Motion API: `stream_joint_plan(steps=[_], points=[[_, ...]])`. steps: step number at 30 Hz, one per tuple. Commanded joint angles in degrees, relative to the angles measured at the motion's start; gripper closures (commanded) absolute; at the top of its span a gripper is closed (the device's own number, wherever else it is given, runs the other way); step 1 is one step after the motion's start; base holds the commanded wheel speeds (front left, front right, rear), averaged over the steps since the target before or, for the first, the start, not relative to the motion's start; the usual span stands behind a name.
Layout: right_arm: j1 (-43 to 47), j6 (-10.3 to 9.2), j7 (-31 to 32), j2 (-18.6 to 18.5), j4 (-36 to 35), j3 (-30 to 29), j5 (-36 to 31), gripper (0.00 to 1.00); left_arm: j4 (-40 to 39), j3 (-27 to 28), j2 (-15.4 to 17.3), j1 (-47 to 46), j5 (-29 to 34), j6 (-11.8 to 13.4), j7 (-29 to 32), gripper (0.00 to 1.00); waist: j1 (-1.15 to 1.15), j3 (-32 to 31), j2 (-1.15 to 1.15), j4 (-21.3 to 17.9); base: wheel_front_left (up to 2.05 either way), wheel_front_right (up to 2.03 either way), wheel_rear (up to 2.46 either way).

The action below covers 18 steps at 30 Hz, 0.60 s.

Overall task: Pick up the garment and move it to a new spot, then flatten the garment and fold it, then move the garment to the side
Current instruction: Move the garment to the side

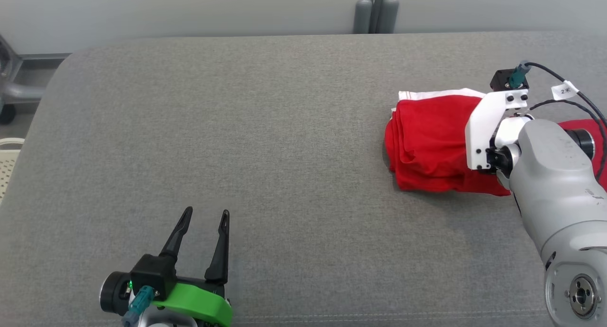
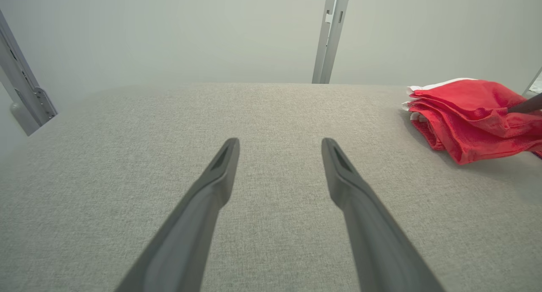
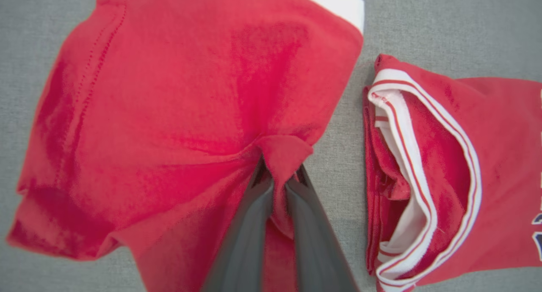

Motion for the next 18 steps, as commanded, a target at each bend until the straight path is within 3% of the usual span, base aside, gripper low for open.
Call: stream_joint_plan(steps=[1, 9, 18], points=[[0.05, -0.01, 0.54, -0.70, 0.12, 1.38, 0.91, 1.00, -0.35, 0.29, 0.27, 0.25, 0.46, 0.21, -0.15, 0.00, 0.00, -0.15, 0.00, -3.34, 0.00, 0.00, 0.00], [-0.22, -0.01, 2.44, -4.83, 0.11, 12.53, 8.45, 1.00, -0.11, 0.02, 0.15, -1.20, 0.61, -0.09, -0.15, 0.00, 0.00, 0.39, 0.00, -5.53, 0.00, 0.00, 0.00], [-0.81, -0.01, 2.99, -13.12, -1.32, 22.27, 14.10, 1.00, 0.26, -0.01, 0.31, -1.11, 0.62, -0.58, -0.15, 0.00, 0.00, 0.13, 0.00, -4.77, 0.00, 0.00, 0.00]])
